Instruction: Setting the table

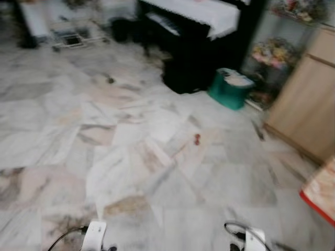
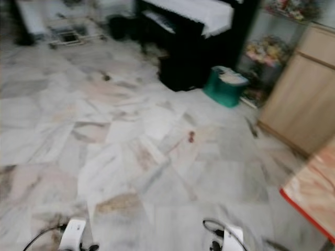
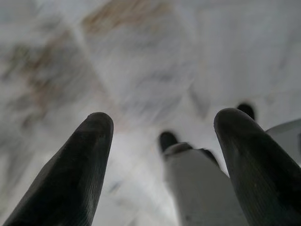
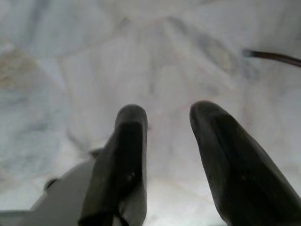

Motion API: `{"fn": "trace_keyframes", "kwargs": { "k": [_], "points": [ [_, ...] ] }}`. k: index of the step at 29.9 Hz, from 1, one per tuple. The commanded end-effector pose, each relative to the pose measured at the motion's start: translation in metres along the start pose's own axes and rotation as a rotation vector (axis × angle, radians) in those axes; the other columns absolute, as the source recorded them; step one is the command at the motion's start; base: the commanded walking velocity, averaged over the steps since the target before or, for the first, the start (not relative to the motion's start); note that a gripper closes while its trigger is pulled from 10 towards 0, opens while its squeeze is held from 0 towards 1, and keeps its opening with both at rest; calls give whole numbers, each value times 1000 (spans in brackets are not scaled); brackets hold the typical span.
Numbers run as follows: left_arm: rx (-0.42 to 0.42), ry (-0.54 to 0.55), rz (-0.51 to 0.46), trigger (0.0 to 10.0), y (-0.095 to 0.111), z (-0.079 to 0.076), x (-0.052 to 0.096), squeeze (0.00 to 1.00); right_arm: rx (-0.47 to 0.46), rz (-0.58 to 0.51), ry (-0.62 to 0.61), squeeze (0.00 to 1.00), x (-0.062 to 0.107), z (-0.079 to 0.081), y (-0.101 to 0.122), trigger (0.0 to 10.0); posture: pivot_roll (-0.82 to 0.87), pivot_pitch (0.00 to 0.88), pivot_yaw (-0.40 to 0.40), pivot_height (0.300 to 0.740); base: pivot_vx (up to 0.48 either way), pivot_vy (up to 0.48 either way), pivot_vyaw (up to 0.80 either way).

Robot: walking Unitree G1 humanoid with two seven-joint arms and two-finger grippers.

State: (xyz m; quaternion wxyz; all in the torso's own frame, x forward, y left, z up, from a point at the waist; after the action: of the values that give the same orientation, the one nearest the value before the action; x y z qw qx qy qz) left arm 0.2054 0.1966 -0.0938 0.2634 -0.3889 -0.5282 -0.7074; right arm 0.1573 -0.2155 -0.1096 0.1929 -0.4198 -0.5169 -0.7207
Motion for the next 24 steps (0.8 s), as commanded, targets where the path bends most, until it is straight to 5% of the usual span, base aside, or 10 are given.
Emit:
{"fn": "trace_keyframes", "kwargs": {
  "k": [1,24],
  "points": [
    [0,13,29,10000,-11,6,3,0,-7,-8,16,0,-1,7,2,10000,-34,0,-16,731,0,0,-781],
    [9,18,17,10000,-8,6,2,0,11,11,15,0,0,2,-1,10000,-36,0,-26,731,0,0,-781]
  ]
}}
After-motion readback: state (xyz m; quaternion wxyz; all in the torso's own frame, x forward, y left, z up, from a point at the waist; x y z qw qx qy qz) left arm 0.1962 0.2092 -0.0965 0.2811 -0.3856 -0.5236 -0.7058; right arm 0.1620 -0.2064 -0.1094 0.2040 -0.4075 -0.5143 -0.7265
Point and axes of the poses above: a point about 5 cm out from each wrist's last joint towards the gripper, its own x axis pointing back from the gripper into the wrist, its own y axis along the axis of the wrist's last joint, z = x × y, the point moved 2 cm from there along -x, pointing out of the wrist towards the gripper, and after that the axes turned 11 degrees about -x, right-handed, at the moved point
